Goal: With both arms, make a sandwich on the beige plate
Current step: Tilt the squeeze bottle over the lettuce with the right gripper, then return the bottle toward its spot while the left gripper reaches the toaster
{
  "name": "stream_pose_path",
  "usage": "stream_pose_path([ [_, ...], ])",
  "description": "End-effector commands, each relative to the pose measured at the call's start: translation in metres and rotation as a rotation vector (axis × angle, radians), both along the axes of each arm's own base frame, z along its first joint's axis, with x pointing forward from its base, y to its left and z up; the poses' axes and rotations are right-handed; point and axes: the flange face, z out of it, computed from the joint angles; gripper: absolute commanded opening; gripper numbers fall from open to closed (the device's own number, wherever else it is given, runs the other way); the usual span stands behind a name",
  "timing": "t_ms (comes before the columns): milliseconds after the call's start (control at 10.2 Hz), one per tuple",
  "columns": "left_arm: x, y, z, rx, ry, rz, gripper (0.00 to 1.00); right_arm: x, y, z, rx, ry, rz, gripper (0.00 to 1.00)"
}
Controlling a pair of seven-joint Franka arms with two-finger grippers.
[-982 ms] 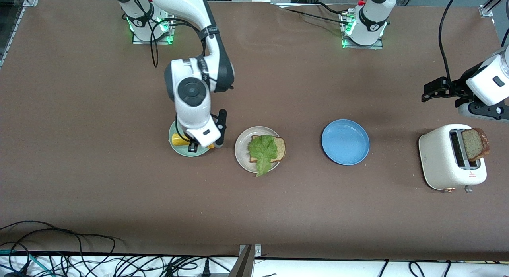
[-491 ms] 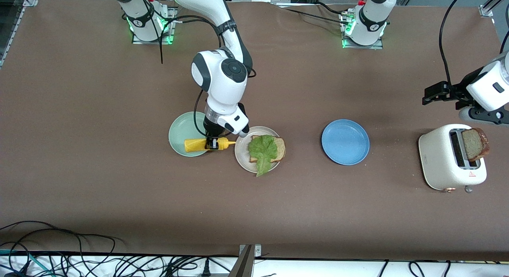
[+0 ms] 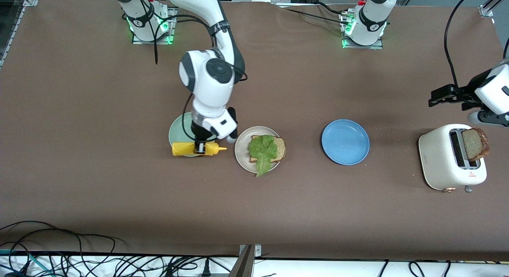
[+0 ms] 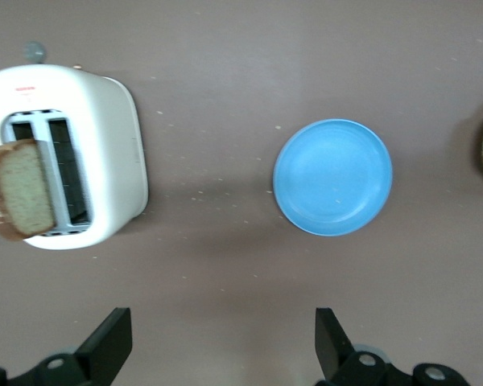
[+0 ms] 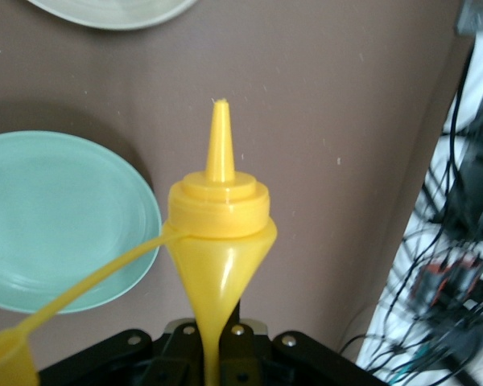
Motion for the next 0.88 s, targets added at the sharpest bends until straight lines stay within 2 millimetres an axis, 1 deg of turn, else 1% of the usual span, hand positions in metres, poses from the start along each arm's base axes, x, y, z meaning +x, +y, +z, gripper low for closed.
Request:
stream_pose_path([
  [0,0.009,0.017,-0.011,0.127,0.004,-0.023,1.0,0.015,-0.044,0.028,0.256,0.067,-0.171,0.0],
  [98,0.015,0.021,-0.017,0.157,-0.005,-0.028,1.0,0.027,-0.065,0.029,0.33,0.077,-0.204,0.0],
  [196,0.021,0.038,-0.028,0.161,-0.007,-0.003,1.0,0.037,-0.084,0.03,0.383,0.08,-0.233,0.0],
  [295,0.026,0.061,-0.036,0.158,-0.023,-0.015,1.0,0.045,-0.103,0.038,0.476,0.088,-0.268,0.0],
  [393,0.03,0.083,-0.045,0.141,-0.025,-0.101,1.0,0.052,-0.126,0.043,0.573,0.115,-0.31,0.0],
  [491,0.031,0.104,-0.057,0.13,-0.01,-0.131,1.0,0.058,-0.145,0.043,0.655,0.147,-0.331,0.0],
  [589,0.033,0.119,-0.069,0.128,-0.006,-0.125,1.0,0.066,-0.175,0.044,0.742,0.168,-0.346,0.0],
  [786,0.037,0.146,-0.099,0.108,0.013,-0.149,1.0,0.075,-0.224,0.039,0.933,0.243,-0.35,0.0],
])
